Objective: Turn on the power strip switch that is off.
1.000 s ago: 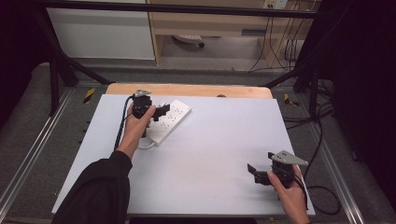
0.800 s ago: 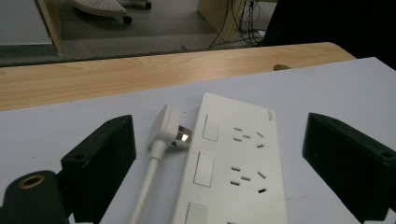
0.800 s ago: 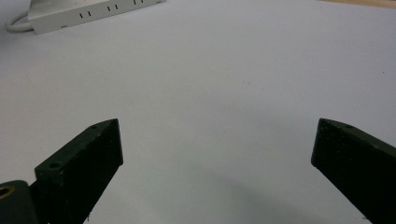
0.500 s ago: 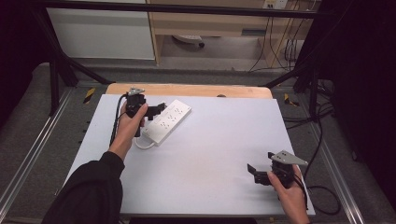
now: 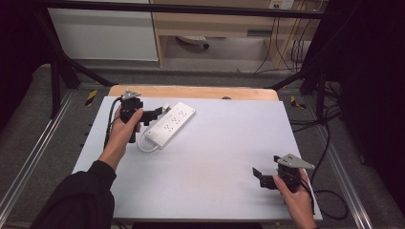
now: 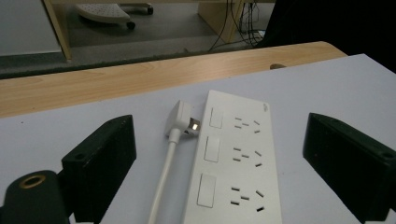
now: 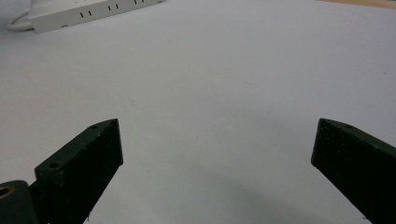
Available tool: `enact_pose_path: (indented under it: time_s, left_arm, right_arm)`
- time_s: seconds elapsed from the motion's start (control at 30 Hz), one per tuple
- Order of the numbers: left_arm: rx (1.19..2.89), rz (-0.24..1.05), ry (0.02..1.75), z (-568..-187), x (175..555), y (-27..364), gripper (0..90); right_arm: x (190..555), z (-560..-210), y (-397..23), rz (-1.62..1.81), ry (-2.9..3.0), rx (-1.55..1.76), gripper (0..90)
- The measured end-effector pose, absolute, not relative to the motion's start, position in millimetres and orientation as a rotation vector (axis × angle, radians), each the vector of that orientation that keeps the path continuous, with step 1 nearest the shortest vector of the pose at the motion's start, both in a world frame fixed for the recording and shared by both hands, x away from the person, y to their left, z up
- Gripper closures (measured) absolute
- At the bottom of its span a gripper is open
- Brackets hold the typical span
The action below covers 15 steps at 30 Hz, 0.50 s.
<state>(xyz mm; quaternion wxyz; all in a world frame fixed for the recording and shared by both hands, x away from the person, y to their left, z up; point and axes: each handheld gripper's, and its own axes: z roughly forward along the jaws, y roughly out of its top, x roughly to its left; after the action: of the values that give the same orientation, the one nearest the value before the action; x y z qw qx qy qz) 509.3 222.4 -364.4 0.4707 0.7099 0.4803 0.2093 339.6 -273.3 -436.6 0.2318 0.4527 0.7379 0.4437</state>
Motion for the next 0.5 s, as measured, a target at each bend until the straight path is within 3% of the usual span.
enact_pose_path:
  time_s: [0.5]
  left_arm:
    - [1.749,0.506,1.15,-355.6,478.2,246.0,9.5]
  right_arm:
    - [339.8,-437.0,-273.8,1.219,2.026,1.252,2.6]
